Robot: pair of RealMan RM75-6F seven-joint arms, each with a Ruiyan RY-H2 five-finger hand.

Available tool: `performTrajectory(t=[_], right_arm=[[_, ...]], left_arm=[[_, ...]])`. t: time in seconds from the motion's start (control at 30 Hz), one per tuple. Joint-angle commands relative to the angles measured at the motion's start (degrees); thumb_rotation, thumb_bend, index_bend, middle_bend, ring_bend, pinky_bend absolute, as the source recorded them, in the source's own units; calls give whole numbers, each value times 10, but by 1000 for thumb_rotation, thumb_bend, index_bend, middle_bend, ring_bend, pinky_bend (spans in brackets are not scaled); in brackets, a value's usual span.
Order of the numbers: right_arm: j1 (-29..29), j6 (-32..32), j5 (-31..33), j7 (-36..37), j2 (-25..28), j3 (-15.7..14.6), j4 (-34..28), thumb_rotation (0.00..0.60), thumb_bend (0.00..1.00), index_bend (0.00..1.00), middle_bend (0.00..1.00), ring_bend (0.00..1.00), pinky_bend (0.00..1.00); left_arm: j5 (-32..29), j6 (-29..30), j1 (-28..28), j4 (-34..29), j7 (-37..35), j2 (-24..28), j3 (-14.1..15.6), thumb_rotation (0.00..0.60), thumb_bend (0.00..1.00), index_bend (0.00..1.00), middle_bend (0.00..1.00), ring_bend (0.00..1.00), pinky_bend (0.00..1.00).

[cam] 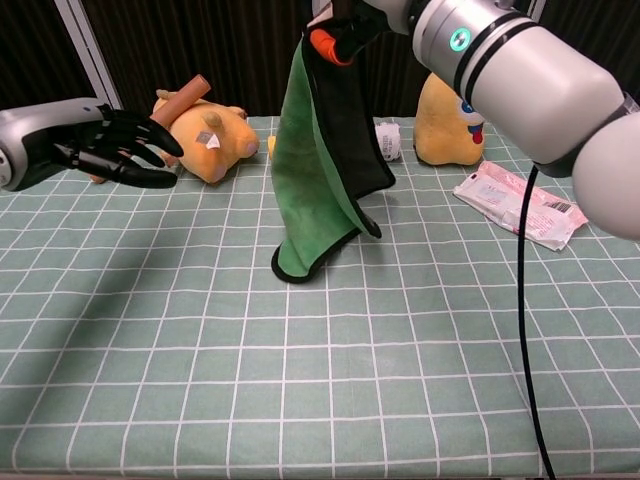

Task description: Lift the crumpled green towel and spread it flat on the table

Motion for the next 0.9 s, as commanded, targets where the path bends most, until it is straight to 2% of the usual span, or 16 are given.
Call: performTrajectory(t=[0.03, 0.23, 0.57, 0.73, 0.9], right_arm=[[20, 19, 13, -38, -12, 14, 9, 600, 405, 681, 253, 1, 0], [19, 54, 14, -71, 14, 24, -18, 600, 406, 682, 253, 0, 0], [-8, 110, -7, -112, 88, 21, -114, 600, 405, 681, 244, 0, 0], [7, 95, 1, -147, 80, 1, -125, 600, 405, 679, 238, 0, 0], [33, 74, 30, -169, 36, -10, -99, 600, 405, 679, 237, 0, 0]], left_arm=[[-13, -13, -13, 4, 4, -5, -7, 418, 0, 376, 307, 250, 253], [-9, -10, -14, 4, -3, 1, -6, 401, 0, 369, 306, 250, 253], [9, -11, -13, -3, -16, 8, 6, 392, 0, 369, 306, 250, 253], [5, -15, -17, -3, -20, 5, 7, 376, 0, 369, 306, 250, 253], [-13, -27, -29, 4, -17, -6, 6, 370, 0, 369, 303, 250, 253]])
